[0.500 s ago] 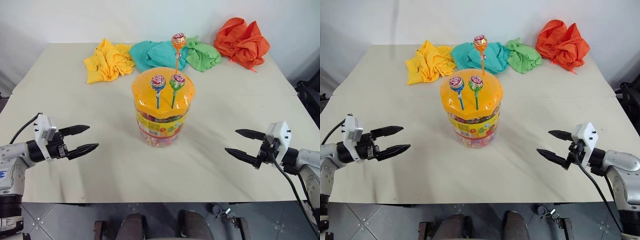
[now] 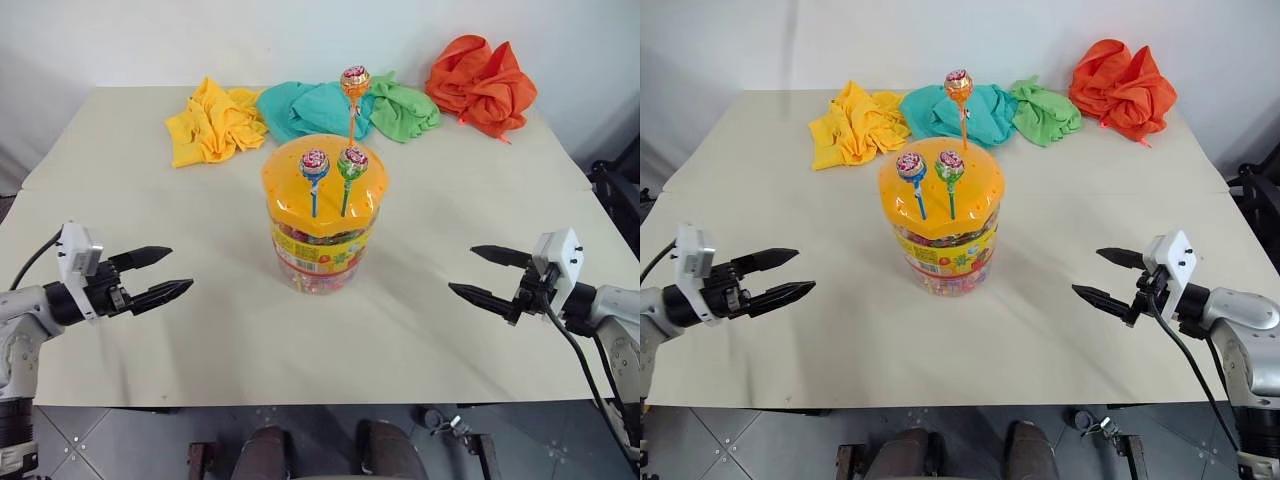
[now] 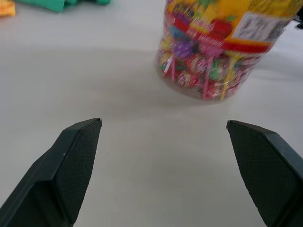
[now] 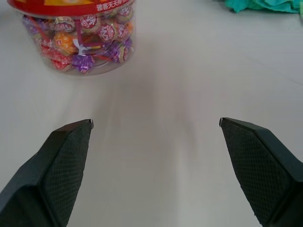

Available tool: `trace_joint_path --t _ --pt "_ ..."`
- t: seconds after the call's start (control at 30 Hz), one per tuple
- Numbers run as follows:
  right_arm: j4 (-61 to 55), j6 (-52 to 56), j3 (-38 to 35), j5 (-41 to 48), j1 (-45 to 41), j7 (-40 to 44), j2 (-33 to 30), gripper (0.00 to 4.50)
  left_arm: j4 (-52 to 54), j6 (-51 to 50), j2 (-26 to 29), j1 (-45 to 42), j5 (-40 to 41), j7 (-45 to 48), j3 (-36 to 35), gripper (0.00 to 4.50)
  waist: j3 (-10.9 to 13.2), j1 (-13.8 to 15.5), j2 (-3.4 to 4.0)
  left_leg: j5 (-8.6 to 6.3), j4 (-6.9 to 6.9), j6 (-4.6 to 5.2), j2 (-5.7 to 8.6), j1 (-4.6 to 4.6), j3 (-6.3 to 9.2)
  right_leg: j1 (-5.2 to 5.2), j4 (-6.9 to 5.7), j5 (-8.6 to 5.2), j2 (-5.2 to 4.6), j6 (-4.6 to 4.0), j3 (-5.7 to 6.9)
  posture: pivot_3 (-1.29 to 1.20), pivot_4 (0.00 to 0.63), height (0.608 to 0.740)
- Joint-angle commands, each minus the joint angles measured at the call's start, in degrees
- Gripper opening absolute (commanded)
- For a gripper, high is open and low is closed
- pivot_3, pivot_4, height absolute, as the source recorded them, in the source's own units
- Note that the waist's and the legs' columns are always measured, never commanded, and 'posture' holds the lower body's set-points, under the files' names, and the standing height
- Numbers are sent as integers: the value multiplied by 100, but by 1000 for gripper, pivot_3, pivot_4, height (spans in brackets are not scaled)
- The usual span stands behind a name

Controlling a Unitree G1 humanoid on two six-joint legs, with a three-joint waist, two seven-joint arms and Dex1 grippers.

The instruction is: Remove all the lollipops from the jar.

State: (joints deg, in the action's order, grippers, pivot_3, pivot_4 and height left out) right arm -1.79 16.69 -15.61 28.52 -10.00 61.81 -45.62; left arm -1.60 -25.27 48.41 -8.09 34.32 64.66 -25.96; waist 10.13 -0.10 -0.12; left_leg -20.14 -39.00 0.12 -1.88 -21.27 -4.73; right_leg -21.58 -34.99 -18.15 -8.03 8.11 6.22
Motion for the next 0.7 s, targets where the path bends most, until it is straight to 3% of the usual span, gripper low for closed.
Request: trace_joint_path --t 0.03,0.37,0.53,0.7 --pt "-33 36 -24 119 -117 87 -28 4481 701 -122 220 163 418 82 -507 4500 0 -3 0 0 0 0 -1 0 0 -1 0 0 0 0 -1 0 150 740" --pt "-456 527 -22 588 -334 572 -205 4481 2035 -726 512 -382 1314 -244 -545 4500 1 17 1 -1 -6 1 3 0 1 0 -5 0 -4 0 -5 0 150 740" --pt "-882 801 -137 1018 -468 791 -314 4481 2430 -1050 373 -1240 1637 -571 189 4500 1 15 1 0 -7 1 3 1 15 0 -7 0 -3 0 -9 0 150 740" --pt "-1093 953 -240 1314 -794 775 -347 4481 2158 -981 103 -2048 1332 -683 1024 4500 1 19 0 0 -10 1 6 2 6 0 -10 0 -1 0 -9 0 150 740"
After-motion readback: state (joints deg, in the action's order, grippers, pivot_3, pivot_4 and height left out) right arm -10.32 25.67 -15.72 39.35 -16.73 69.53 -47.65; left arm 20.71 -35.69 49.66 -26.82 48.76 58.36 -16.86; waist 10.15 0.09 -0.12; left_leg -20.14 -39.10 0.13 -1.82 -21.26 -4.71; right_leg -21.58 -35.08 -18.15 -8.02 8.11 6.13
